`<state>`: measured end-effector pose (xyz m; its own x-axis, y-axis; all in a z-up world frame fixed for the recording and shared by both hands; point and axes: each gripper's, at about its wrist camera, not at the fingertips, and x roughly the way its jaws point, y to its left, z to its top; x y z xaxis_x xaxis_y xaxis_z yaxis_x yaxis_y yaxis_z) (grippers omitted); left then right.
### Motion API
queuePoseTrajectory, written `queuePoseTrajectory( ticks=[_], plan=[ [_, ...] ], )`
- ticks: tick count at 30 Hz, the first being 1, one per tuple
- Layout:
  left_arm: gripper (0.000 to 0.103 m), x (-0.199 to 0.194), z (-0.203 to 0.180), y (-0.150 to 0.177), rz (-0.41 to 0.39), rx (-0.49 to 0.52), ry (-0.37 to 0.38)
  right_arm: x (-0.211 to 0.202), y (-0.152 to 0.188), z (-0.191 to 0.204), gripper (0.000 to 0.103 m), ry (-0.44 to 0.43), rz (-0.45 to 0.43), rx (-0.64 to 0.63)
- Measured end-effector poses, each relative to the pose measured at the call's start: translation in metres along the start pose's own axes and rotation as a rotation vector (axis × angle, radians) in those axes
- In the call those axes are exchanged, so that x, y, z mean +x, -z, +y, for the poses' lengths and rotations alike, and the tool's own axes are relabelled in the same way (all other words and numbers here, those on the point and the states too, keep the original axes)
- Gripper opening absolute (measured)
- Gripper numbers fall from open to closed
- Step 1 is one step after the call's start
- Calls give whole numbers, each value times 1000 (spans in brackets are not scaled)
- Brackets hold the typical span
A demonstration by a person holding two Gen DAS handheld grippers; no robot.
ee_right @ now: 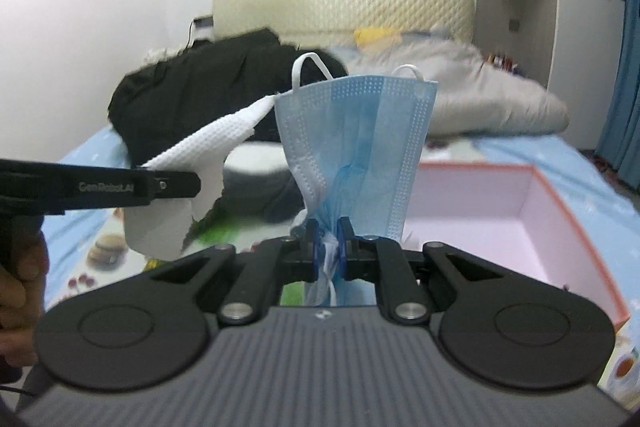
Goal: Organize soft objects
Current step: 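Lift the towel with left gripper while right gripper carries the mask over the box, then open left gripper to drop the towel while right gripper releases the mask into the box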
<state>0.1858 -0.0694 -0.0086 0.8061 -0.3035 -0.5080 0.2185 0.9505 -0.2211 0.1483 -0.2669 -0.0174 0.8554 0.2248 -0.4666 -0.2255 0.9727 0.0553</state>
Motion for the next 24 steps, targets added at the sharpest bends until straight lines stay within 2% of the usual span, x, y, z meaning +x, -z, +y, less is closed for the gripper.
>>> queuePoseTrajectory(
  ticks=[4,9,14,19,24],
  plan=[
    [9,13,-18,-25,-20,12,49,-6,-21,-15,13,31,-47,-8],
    [9,44,-41,-51,5,18,113,-3,-41,-47,13,59,-57,28],
    [9,86,-61,-61,46,45,135,21,-45,-89,13,98,15,118],
    [9,129,-76,-61,130,55,156,49,-36,-126,13,134,103,173],
    [10,180,-92,-51,249,65,176,75,-19,-162,13,172,207,235]
  ],
)
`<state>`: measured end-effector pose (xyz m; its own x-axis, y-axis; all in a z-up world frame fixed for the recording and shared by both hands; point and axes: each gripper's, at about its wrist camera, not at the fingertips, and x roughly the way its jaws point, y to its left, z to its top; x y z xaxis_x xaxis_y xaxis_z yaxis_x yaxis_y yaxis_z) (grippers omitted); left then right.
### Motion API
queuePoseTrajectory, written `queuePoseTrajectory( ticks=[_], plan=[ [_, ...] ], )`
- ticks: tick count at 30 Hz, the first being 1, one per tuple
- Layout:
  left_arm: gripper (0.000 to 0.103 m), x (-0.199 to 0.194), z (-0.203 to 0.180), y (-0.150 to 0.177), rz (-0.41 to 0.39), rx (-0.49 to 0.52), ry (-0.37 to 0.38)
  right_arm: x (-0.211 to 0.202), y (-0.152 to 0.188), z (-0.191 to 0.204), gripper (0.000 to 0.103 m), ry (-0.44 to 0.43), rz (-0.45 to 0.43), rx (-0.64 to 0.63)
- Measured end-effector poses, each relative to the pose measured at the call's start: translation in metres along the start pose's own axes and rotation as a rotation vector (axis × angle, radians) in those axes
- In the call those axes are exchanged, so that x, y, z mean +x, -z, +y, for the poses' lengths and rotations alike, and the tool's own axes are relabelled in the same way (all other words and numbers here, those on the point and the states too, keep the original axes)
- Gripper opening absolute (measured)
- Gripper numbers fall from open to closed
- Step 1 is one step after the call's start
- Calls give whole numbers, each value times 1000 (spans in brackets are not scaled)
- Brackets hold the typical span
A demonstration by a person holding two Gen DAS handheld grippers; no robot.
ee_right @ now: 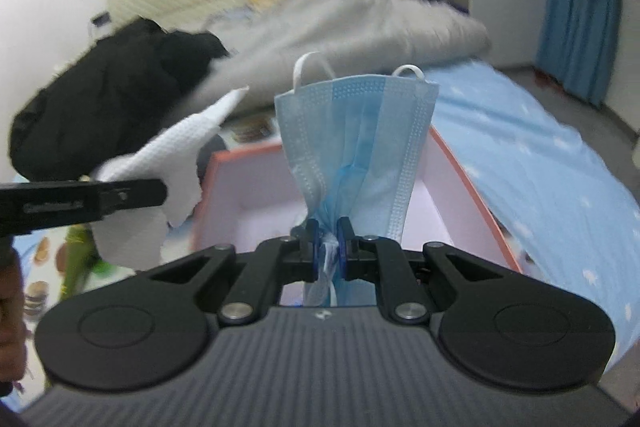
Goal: Organize soft objects
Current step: 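Open left gripper to drop the towel while right gripper releases the mask into the box, then withdraw both grippers from the box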
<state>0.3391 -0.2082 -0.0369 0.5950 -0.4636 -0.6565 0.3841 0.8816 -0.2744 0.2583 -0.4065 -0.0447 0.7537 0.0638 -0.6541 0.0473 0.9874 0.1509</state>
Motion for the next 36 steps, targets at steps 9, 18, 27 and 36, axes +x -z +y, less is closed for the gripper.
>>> queuePoseTrajectory(
  ticks=[9,18,27,36],
  plan=[
    [10,77,-1,15,173,-34,10,41,22,-33,14,10,135,40],
    [38,92,1,20,207,-15,-25,55,29,-43,41,7,170,72],
    [61,49,-1,4,149,6,-40,28,18,-43,57,22,94,80],
    [62,-27,-21,-19,23,65,15,-49,-4,-33,57,53,-84,77]
  ],
)
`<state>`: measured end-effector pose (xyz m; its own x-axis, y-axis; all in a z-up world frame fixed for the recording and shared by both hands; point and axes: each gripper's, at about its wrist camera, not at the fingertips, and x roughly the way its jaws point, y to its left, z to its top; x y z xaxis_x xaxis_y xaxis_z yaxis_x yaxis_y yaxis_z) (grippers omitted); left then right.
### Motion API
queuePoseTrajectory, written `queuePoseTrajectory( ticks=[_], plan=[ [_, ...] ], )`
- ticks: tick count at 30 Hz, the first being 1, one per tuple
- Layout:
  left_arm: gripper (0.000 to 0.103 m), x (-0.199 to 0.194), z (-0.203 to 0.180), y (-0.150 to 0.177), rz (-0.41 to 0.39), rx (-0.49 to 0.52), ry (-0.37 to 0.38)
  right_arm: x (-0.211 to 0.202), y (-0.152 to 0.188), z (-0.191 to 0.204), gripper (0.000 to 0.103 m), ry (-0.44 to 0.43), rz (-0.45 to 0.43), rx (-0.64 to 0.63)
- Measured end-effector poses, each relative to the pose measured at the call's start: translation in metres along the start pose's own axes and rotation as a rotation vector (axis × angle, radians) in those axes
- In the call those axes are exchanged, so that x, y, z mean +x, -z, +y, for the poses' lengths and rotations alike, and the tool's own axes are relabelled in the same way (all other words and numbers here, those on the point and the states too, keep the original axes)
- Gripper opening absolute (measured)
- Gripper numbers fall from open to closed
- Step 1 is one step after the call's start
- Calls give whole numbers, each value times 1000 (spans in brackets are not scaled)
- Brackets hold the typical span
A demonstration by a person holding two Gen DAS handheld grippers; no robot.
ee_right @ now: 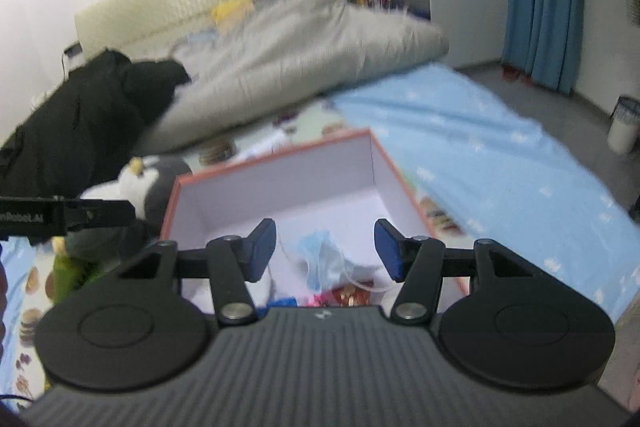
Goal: Organize soft objects
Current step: 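Withdraw both grippers from the box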
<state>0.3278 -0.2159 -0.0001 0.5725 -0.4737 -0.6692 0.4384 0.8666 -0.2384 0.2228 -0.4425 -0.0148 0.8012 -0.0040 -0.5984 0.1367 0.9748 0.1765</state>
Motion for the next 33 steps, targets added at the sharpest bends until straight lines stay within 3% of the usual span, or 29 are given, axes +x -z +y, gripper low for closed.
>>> queuePoseTrajectory(
  ticks=[7,14,21,33],
  plan=[
    [62,-57,-25,1,-91,67,33,-59,-6,8,57,-2,-110,-19],
    [62,-95,-38,22,-138,69,63,-96,17,14,57,-4,-157,-47],
    [62,-124,-49,51,-181,73,23,-121,43,19,57,-23,-161,-72],
    [62,-171,-54,112,-188,-21,-19,-160,65,22,57,-31,-193,-54]
  ],
)
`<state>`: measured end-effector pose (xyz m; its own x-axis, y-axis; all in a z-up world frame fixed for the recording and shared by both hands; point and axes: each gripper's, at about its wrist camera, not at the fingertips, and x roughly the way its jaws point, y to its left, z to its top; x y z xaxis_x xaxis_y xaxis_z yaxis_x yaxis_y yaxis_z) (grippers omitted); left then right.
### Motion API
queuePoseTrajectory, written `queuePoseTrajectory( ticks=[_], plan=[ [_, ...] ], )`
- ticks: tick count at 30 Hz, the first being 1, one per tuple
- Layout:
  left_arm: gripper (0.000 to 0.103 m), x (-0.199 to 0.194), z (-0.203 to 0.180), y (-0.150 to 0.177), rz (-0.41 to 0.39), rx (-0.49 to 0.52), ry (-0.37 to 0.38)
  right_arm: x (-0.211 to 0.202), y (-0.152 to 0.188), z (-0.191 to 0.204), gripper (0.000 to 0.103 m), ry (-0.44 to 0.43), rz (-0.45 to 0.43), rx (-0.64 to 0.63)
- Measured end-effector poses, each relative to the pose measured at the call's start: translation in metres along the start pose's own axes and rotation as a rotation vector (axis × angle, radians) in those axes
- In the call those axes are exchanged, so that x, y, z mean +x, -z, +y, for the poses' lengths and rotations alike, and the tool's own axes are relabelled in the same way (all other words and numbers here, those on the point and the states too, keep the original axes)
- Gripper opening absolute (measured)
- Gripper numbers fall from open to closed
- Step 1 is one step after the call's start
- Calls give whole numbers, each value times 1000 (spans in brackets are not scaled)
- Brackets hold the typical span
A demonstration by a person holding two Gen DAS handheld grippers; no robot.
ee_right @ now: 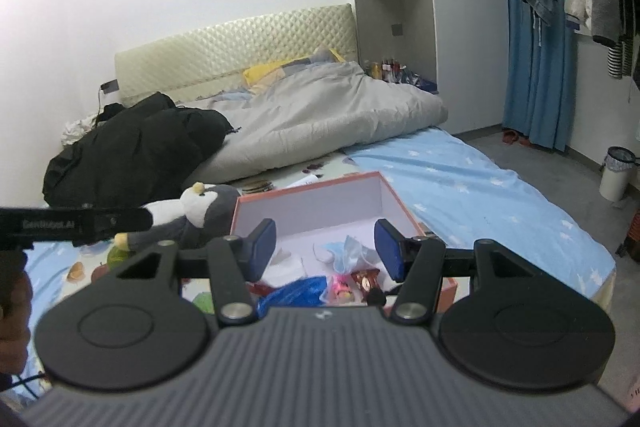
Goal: Organize soft objects
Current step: 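Withdraw both grippers from the box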
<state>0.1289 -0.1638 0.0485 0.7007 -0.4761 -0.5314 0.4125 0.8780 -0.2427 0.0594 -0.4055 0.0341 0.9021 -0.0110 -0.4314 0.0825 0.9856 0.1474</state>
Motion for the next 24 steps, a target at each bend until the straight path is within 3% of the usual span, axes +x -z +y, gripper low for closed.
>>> queuePoseTrajectory(
  ticks=[7,24],
  plan=[
    [62,-9,0,23,31,-21,8,-3,17,7,57,2,26,25],
    [62,8,15,43,94,-44,-4,12,54,19,57,27,125,42]
  ],
)
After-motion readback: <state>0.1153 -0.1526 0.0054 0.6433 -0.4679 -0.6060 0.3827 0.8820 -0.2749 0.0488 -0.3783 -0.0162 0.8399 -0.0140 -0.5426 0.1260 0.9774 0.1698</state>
